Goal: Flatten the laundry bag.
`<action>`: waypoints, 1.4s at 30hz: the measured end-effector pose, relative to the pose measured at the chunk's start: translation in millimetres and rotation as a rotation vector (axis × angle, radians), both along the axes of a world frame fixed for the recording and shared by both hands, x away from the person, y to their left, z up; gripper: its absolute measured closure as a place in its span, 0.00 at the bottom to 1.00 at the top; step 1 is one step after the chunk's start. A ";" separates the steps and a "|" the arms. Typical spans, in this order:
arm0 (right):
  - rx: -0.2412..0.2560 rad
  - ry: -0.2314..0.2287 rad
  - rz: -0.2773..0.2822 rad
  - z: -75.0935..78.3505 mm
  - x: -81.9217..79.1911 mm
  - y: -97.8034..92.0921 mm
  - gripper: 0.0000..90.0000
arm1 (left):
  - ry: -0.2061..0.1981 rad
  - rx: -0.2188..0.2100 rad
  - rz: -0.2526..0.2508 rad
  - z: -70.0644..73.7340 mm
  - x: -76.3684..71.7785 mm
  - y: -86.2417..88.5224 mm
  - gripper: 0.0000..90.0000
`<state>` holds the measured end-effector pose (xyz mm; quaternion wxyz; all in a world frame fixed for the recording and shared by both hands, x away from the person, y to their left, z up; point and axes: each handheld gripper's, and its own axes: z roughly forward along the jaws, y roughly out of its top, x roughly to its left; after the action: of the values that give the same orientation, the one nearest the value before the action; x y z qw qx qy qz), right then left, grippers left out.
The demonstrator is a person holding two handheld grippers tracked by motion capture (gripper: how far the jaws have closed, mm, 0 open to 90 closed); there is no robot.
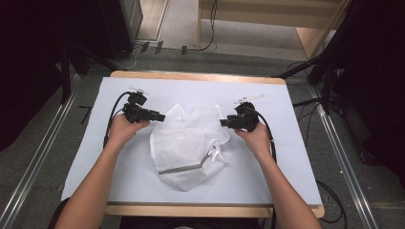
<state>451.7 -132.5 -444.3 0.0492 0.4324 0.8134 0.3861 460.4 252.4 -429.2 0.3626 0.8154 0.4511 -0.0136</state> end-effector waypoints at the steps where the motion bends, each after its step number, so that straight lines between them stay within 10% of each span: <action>1: 0.001 0.006 0.000 -2.3 4.2 1.9 0.57 | 0.010 0.001 -0.004 -3.1 1.8 -2.4 0.62; 6: 0.000 0.046 0.003 -14.6 15.8 11.9 0.55 | 0.067 -0.010 -0.003 -14.4 6.5 -7.1 0.83; 13: -0.060 0.060 0.010 -21.2 13.5 20.7 1.00 | 0.060 -0.023 0.005 -15.2 4.4 -4.5 1.00; 33: -0.015 -0.064 -0.041 18.3 1.0 -15.5 1.00 | -0.068 -0.106 0.112 10.6 -2.4 26.6 1.00; 42: -0.014 -0.043 -0.084 12.5 32.8 2.0 1.00 | -0.052 -0.067 0.168 6.7 23.8 30.5 0.99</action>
<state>484.5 -130.5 -431.8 0.0856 0.4573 0.7960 0.3872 484.2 282.9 -422.4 0.4013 0.7621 0.5075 0.0231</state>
